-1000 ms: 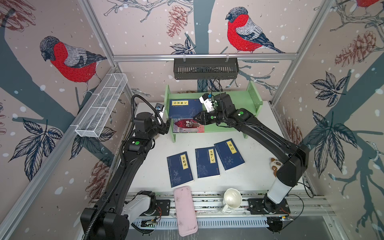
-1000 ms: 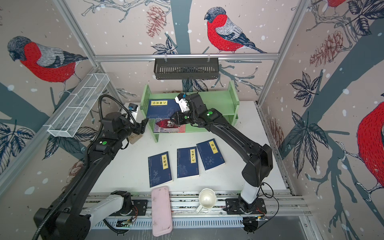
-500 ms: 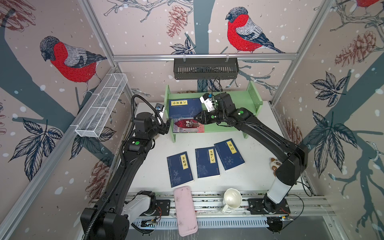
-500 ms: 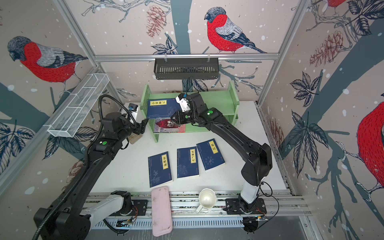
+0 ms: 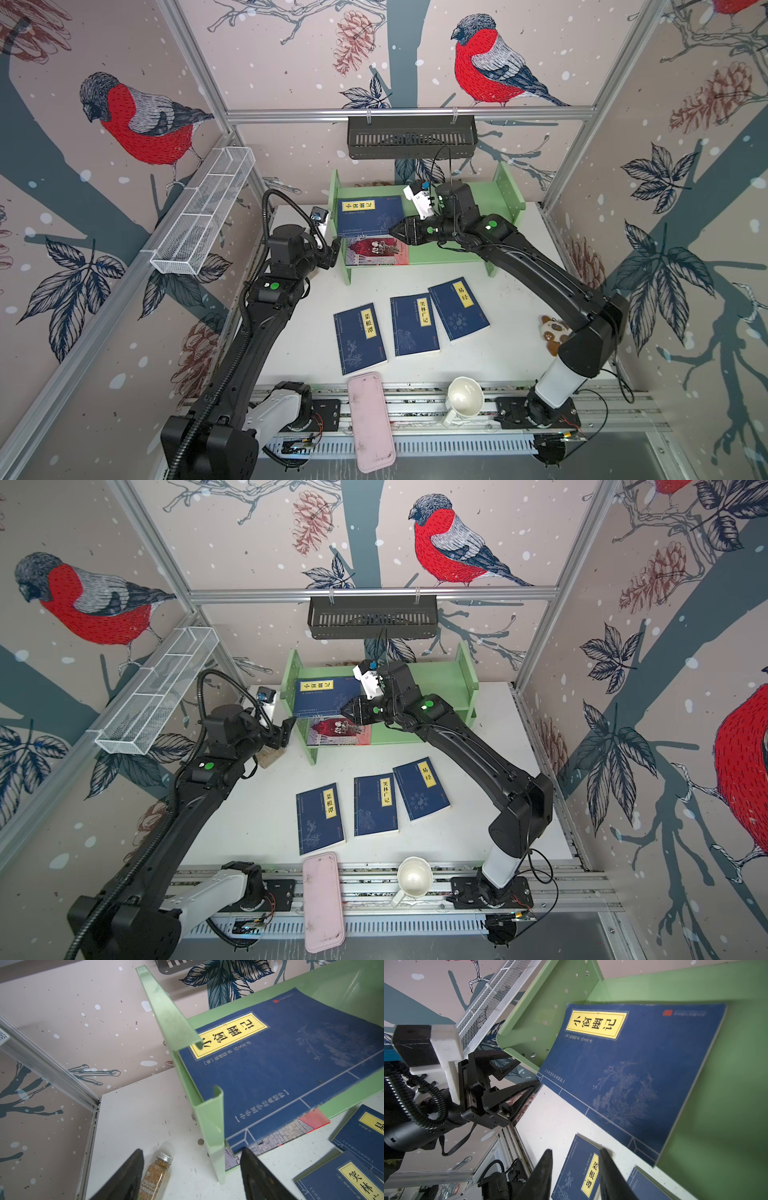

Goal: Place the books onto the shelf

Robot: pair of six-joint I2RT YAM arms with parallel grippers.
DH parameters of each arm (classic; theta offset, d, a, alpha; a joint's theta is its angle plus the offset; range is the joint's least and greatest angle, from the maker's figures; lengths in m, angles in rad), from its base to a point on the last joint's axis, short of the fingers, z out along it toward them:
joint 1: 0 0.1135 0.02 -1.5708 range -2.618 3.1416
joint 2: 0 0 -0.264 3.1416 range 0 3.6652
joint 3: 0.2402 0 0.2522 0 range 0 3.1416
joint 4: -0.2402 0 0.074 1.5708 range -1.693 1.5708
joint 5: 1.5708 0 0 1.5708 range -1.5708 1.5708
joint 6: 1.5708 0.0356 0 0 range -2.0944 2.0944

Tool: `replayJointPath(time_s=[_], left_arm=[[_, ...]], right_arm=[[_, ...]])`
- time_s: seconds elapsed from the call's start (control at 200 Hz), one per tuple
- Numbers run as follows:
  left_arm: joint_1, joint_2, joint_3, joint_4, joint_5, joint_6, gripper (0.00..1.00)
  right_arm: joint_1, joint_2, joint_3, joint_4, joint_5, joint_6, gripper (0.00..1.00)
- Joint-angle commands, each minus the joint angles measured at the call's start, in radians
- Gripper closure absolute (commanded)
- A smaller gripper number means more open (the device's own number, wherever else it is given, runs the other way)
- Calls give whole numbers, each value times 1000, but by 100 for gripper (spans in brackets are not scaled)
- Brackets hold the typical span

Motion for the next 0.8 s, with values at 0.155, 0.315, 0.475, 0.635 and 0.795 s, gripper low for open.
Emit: replayJointPath(time_s=[0.155,0.315,0.475,0.635,0.795], left_arm=[[2,-3,-4,62,-20,-4,29],[1,-1,-4,60,-22,0,32],[1,-2,-4,66,-32,0,33],[1,-1,-4,66,-27,-2,33],[1,-2,-4,68,-27,0,34]], right_arm=[[-23,-30,-23,33,30,14,60],[-39,-38,-33,39,39,17,60],[-50,-45,-47,49,39,24,59],[-51,-42,-48,55,36,29,59],[-53,-40,-46,56,36,29,59]])
